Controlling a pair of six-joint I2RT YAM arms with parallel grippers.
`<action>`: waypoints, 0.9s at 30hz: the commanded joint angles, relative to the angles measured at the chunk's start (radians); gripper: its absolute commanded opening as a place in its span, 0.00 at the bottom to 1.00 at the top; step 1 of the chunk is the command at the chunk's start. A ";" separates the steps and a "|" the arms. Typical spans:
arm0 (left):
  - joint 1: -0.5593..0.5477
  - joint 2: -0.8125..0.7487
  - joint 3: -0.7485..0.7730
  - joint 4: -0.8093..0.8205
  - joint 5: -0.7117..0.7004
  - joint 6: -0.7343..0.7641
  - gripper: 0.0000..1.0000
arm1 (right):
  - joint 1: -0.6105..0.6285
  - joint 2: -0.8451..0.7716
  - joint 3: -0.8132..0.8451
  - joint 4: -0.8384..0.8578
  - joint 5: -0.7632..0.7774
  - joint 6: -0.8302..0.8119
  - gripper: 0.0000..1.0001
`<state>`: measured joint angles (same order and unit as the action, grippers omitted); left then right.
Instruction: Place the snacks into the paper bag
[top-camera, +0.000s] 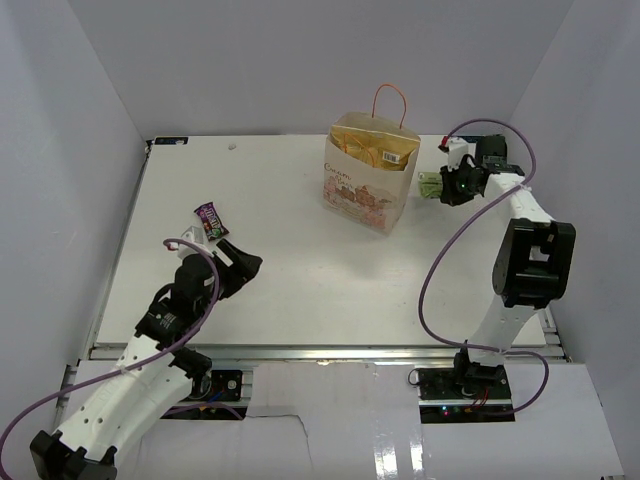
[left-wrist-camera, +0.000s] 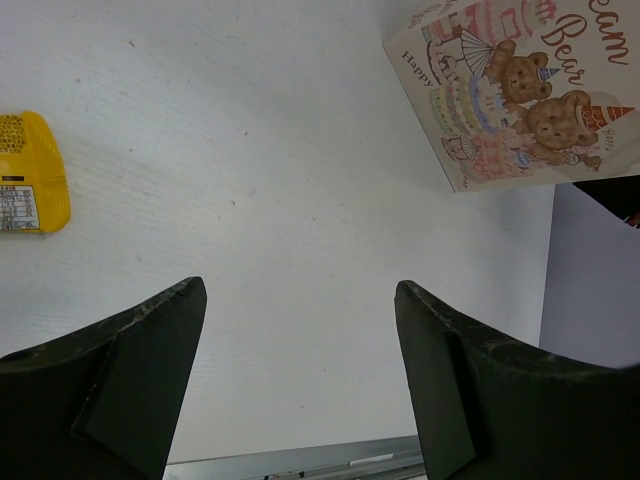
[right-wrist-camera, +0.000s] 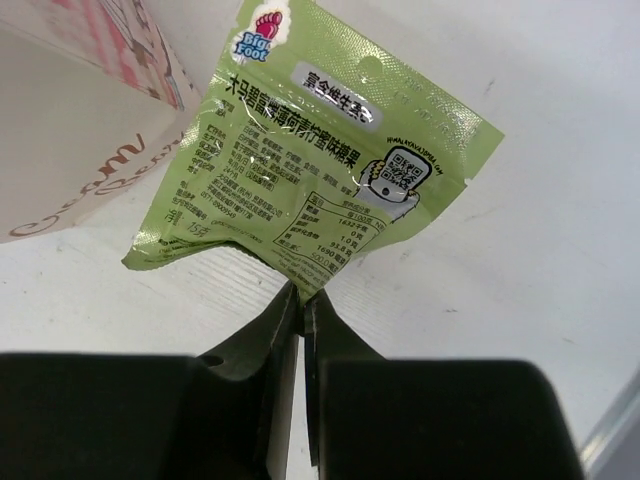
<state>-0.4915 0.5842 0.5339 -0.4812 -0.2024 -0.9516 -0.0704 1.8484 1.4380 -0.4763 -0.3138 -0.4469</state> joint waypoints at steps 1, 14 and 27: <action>0.005 -0.030 -0.009 -0.022 -0.009 -0.007 0.86 | -0.022 -0.119 0.001 0.041 -0.013 -0.021 0.08; 0.005 0.003 -0.018 -0.014 -0.028 -0.018 0.89 | 0.107 -0.377 0.289 0.008 -0.108 -0.062 0.08; 0.005 0.023 0.002 -0.086 -0.025 -0.101 0.89 | 0.346 -0.308 0.297 0.053 0.085 -0.233 0.08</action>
<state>-0.4915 0.6327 0.5190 -0.5323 -0.2138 -1.0119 0.2703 1.5253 1.7149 -0.4465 -0.2829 -0.6285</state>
